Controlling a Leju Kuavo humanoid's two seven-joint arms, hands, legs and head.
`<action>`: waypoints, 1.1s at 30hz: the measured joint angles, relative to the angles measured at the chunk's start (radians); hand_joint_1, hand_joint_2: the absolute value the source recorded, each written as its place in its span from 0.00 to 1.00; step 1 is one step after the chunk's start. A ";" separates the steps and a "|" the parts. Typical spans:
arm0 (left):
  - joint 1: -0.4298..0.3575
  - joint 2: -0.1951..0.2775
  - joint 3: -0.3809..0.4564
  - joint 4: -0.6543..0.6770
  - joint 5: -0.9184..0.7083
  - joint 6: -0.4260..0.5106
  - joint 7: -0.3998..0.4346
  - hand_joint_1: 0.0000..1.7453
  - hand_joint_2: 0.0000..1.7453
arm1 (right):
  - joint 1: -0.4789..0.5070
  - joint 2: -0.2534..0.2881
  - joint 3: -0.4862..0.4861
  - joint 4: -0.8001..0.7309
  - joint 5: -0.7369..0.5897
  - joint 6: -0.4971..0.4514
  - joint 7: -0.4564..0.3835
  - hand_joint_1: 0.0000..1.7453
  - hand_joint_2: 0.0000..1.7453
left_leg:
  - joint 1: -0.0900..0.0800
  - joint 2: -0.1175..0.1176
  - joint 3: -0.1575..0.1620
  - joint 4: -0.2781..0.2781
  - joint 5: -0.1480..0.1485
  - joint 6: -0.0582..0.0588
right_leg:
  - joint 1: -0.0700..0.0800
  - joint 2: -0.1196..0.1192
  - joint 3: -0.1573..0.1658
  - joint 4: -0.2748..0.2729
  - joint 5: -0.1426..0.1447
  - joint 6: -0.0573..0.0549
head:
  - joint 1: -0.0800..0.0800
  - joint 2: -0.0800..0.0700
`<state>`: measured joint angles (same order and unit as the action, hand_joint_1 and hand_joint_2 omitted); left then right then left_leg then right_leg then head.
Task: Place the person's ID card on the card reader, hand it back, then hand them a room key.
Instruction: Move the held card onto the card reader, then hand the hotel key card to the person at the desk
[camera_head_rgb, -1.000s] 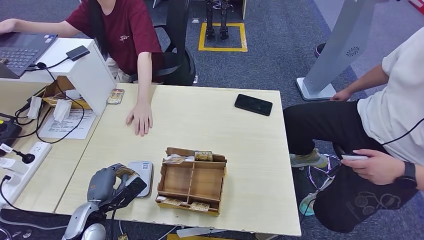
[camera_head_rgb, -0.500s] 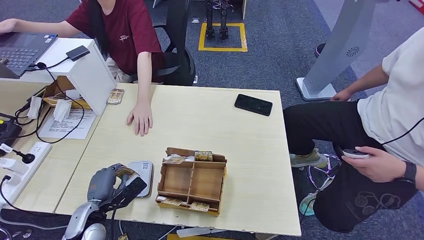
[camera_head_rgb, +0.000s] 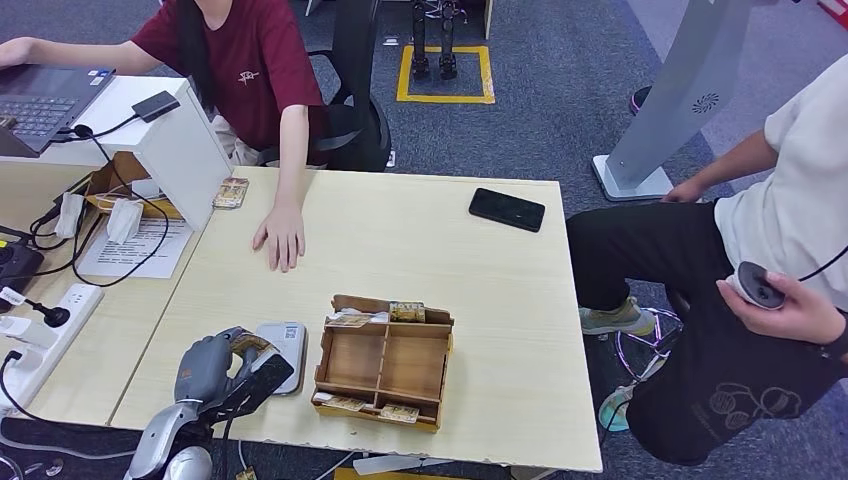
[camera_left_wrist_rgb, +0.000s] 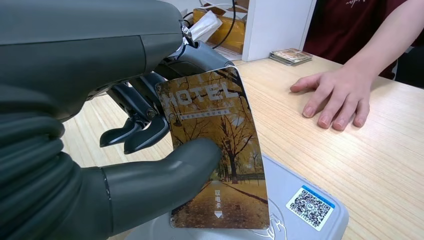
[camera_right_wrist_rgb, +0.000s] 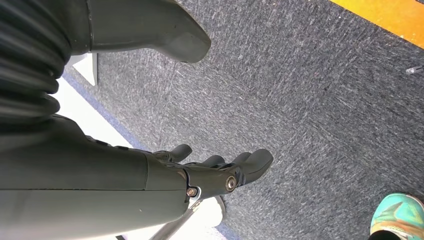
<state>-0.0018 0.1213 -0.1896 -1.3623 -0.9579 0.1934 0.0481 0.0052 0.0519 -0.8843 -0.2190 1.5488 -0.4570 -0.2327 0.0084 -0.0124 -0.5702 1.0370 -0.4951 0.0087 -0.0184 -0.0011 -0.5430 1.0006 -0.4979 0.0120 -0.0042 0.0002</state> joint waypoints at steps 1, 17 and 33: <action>0.000 0.000 0.000 0.000 0.000 0.000 0.000 1.00 1.00 | 0.000 0.000 0.000 0.000 0.000 0.000 0.000 0.00 1.00 | 0.000 0.000 0.000 0.000 0.000 0.000 | 0.000 0.000 0.000 0.000 0.000 0.000 | 0.000 0.000; 0.000 -0.003 0.000 0.001 0.015 -0.011 -0.009 1.00 1.00 | 0.000 0.000 0.000 0.000 0.000 -0.002 -0.004 0.00 1.00 | 0.000 0.000 0.000 0.000 0.000 0.000 | 0.000 0.000 0.000 0.000 0.000 0.000 | 0.000 0.000; -0.029 -0.115 0.169 -0.120 1.162 -0.180 -0.307 1.00 1.00 | -0.002 0.005 0.011 0.004 0.000 -0.046 -0.039 0.00 1.00 | 0.000 -0.002 -0.003 0.000 0.001 0.000 | 0.001 -0.002 -0.002 0.000 0.001 0.000 | 0.000 0.000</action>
<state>-0.0309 0.0065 -0.0205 -1.4821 0.2037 0.0137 -0.2593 0.0030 0.0565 -0.8737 -0.2148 1.5490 -0.5029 -0.2716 0.0086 -0.0142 -0.5730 1.0371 -0.4941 0.0088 -0.0179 -0.0030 -0.5453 1.0006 -0.4972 0.0115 -0.0038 0.0002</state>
